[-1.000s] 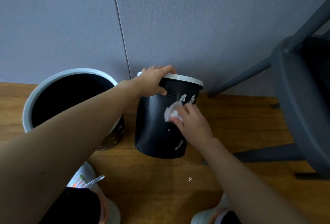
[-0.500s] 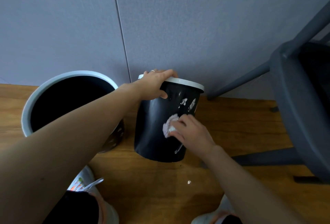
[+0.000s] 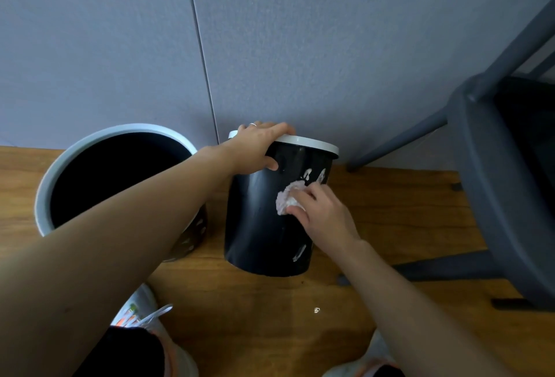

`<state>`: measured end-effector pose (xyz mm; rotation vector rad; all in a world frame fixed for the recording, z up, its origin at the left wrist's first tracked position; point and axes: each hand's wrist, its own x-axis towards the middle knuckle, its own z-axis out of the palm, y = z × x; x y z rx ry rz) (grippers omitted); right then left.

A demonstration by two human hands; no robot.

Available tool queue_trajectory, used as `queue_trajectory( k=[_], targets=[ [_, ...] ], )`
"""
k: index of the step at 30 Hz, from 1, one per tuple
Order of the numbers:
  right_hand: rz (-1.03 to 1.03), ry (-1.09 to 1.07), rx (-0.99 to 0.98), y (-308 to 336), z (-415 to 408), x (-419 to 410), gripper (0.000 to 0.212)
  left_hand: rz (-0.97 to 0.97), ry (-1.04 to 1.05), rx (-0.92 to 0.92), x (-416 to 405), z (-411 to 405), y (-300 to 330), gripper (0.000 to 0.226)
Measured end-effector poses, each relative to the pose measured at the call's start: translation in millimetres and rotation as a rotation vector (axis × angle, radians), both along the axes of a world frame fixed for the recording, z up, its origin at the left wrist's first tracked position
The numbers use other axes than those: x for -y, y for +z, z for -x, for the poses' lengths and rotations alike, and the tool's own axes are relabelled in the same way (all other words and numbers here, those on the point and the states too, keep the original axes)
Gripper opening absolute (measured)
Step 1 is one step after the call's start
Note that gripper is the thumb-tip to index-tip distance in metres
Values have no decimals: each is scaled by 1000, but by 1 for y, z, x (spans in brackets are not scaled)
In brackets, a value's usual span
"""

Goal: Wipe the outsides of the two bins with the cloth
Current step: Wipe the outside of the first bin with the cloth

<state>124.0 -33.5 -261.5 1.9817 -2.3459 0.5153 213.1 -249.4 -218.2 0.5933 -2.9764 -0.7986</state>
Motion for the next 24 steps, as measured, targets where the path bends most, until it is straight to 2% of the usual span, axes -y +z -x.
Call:
queue_trajectory(
  k=[5, 7, 12, 20, 24],
  targets=[
    [115, -229, 43, 20, 15, 26, 27, 29, -39, 14, -4, 2, 1, 68],
    [164, -217, 21, 30, 15, 38, 24, 43, -50, 8, -6, 4, 1, 68],
    [141, -114, -9, 35, 26, 37, 23, 19, -15, 16, -6, 5, 2, 64],
    [228, -129, 38, 34, 48, 26, 21, -81, -5, -1, -2, 5, 10, 55],
    [190, -134, 58, 33, 48, 29, 23, -75, -25, 30, -1, 8, 11, 59]
  ],
)
